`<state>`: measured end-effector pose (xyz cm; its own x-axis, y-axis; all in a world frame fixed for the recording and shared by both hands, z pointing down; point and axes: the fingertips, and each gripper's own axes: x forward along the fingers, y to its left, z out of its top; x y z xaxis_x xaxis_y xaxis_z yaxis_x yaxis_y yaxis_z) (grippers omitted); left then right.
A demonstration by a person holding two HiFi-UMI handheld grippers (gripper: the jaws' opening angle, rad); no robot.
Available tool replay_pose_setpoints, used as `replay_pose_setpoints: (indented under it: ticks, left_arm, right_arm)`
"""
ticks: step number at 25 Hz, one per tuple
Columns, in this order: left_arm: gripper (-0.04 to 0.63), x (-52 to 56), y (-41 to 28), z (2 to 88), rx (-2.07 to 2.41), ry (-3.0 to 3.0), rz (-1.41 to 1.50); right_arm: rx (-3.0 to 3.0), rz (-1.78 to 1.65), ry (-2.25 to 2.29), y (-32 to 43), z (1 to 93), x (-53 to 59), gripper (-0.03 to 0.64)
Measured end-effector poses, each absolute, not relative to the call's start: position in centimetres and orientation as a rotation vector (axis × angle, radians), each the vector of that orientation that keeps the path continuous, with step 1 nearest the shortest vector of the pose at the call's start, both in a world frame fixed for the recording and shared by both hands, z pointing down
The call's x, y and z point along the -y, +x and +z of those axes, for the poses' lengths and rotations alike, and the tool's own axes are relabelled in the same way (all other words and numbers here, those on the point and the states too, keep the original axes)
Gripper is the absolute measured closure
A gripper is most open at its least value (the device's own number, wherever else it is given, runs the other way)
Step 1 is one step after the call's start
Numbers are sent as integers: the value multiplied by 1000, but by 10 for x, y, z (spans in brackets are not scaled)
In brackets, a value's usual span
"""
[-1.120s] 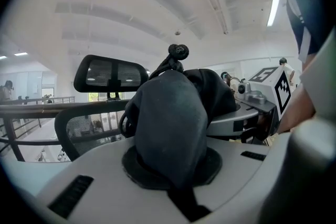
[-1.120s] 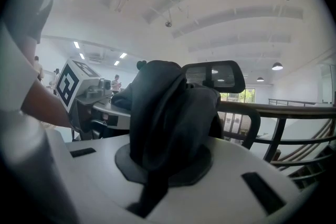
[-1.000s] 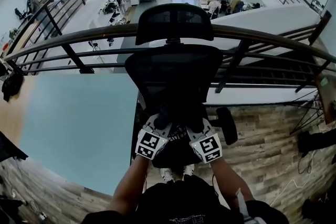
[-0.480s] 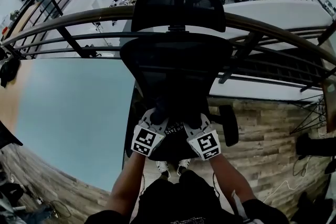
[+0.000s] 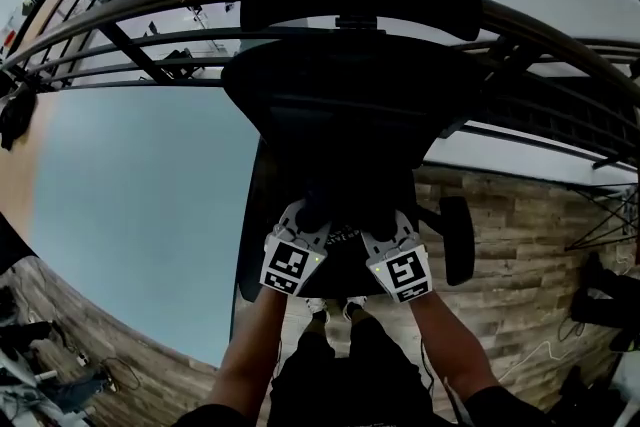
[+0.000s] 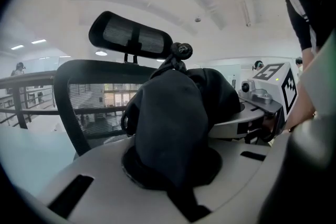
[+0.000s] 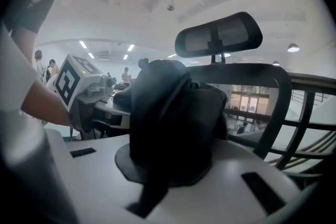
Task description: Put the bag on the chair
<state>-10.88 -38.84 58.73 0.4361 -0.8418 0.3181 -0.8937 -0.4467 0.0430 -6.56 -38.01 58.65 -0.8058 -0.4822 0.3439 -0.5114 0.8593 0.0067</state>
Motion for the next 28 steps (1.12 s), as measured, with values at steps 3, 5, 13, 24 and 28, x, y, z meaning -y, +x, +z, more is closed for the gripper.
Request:
replay_pose_setpoints:
  ticks: [3, 5, 13, 24, 28]
  left_arm:
    - [568, 395, -108, 605, 1521, 2454, 379]
    - [568, 399, -108, 616, 1516, 2439, 390]
    - [567, 417, -106, 657, 1498, 2405, 425]
    - [566, 439, -94, 712, 1479, 2384, 474]
    - [566, 442, -96, 731, 1478, 2351, 489]
  right_arm:
    - [2688, 149, 727, -65, 603, 387, 589]
    - [2680, 166, 718, -64, 614, 392, 588]
    - [2639, 221, 705, -62, 655, 409, 589]
    - [2615, 273, 672, -50, 709, 432, 589]
    - [2592, 293, 662, -52, 726, 435, 589]
